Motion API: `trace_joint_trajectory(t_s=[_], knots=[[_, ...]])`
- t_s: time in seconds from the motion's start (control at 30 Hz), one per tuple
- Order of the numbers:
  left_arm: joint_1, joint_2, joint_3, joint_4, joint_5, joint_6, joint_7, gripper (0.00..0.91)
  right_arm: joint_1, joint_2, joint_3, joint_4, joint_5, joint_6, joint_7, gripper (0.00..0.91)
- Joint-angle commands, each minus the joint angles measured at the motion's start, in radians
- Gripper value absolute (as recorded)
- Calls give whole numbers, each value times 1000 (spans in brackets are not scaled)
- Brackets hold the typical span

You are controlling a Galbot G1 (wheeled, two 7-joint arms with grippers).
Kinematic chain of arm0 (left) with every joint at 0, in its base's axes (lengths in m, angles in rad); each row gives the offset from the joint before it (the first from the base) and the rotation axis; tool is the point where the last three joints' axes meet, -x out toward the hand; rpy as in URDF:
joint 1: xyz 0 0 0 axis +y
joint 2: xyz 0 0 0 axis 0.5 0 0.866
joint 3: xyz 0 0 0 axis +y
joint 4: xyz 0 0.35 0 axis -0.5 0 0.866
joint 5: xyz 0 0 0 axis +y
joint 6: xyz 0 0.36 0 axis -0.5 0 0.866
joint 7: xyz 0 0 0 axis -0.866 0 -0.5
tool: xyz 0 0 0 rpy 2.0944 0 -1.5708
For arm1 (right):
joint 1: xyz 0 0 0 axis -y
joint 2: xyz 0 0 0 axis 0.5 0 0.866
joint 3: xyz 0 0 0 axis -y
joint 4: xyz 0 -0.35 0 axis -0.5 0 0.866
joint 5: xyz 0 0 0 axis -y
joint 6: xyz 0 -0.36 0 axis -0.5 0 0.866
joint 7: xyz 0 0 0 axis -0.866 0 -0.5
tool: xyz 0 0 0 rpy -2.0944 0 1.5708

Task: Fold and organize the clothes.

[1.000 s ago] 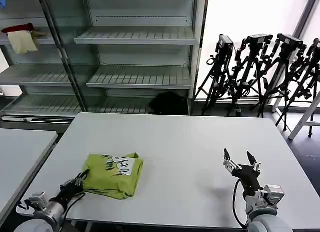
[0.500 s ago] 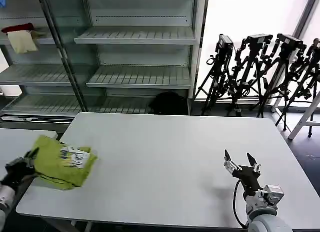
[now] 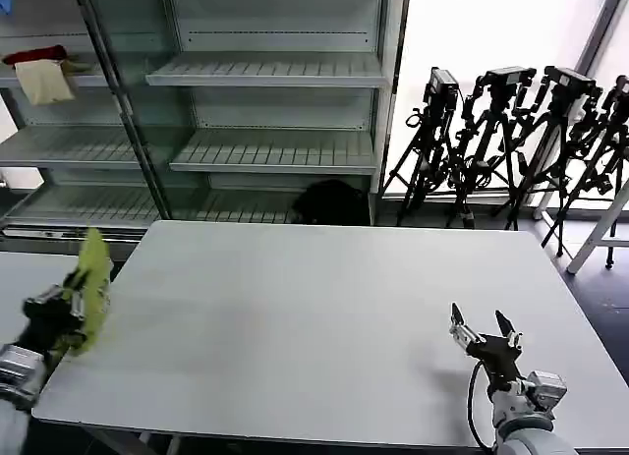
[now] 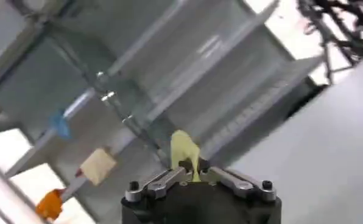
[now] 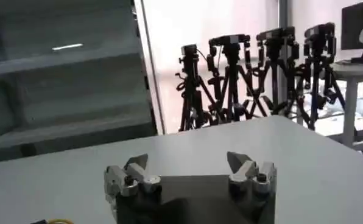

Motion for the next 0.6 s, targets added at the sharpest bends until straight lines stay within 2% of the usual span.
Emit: trace_joint_trajectory(t_s=[0.03, 0.2, 0.5, 0.6], knots=[[17, -288, 476, 113, 406, -166, -70, 0, -15, -4, 17, -26, 9, 15, 4, 907], [-17, -282, 553, 69, 327, -130, -83, 0, -13, -1, 13, -17, 6, 9, 6, 907], [-100, -260, 741, -15, 68, 84, -147, 0, -3, 10, -29, 14, -43, -24, 0, 907], [-144, -278, 799, 22, 71, 111, -164, 0, -1, 11, -47, 26, -68, -41, -6, 907]])
